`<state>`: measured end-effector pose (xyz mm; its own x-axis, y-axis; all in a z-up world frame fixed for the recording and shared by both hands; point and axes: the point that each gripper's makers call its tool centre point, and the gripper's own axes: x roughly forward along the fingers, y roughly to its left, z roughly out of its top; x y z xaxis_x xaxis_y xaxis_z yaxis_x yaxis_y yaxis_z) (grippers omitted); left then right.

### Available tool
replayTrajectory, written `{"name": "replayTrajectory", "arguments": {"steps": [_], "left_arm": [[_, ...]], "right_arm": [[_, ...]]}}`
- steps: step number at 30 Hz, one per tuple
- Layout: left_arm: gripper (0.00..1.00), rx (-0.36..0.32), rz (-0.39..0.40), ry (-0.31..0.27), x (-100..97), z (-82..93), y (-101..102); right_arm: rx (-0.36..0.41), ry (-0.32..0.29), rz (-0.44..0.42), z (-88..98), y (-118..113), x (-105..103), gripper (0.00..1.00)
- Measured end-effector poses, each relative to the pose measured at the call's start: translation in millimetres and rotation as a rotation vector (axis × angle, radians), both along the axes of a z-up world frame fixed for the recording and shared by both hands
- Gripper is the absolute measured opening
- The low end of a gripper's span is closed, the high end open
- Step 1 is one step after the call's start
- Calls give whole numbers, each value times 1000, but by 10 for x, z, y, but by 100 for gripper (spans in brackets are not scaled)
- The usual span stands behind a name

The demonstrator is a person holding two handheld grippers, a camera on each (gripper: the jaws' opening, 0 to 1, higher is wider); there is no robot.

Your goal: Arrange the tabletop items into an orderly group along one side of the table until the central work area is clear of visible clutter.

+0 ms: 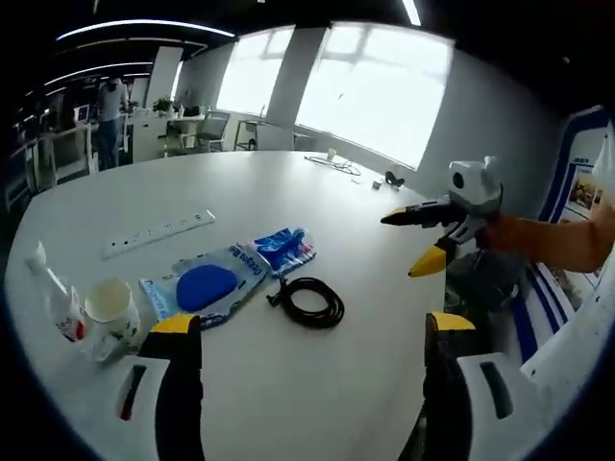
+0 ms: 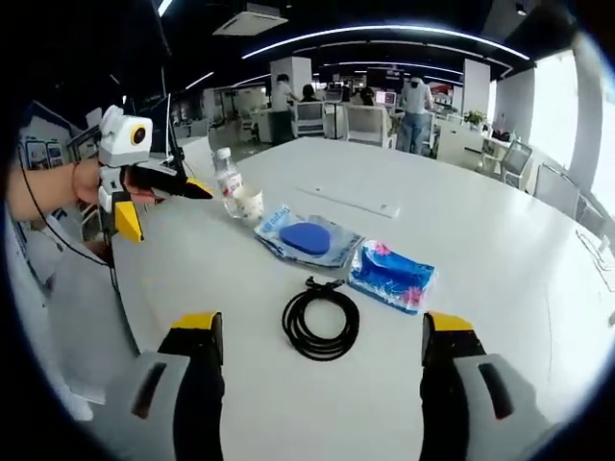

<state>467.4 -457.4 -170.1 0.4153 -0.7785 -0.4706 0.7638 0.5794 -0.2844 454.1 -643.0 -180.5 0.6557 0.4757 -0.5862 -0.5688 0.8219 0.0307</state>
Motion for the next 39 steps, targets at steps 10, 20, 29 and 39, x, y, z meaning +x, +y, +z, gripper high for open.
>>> {"name": "replayTrajectory", "arguments": {"steps": [10,20,29,39], "left_arm": [[100,-1,35,-34,-277,167,445],[100,5,74,-43,-570,206,964],[100,1,111,-43,-684,205,1282],[100,6,122,-34,-743,160,1353]], "right_arm": [[-6,-29,-2,150,55,-323,88],[-22,-30,-23,174,107,-710,90],[-33,-9,-64,105,69,-976,90],[-32,2,-83,79,64,-1049,90]]}}
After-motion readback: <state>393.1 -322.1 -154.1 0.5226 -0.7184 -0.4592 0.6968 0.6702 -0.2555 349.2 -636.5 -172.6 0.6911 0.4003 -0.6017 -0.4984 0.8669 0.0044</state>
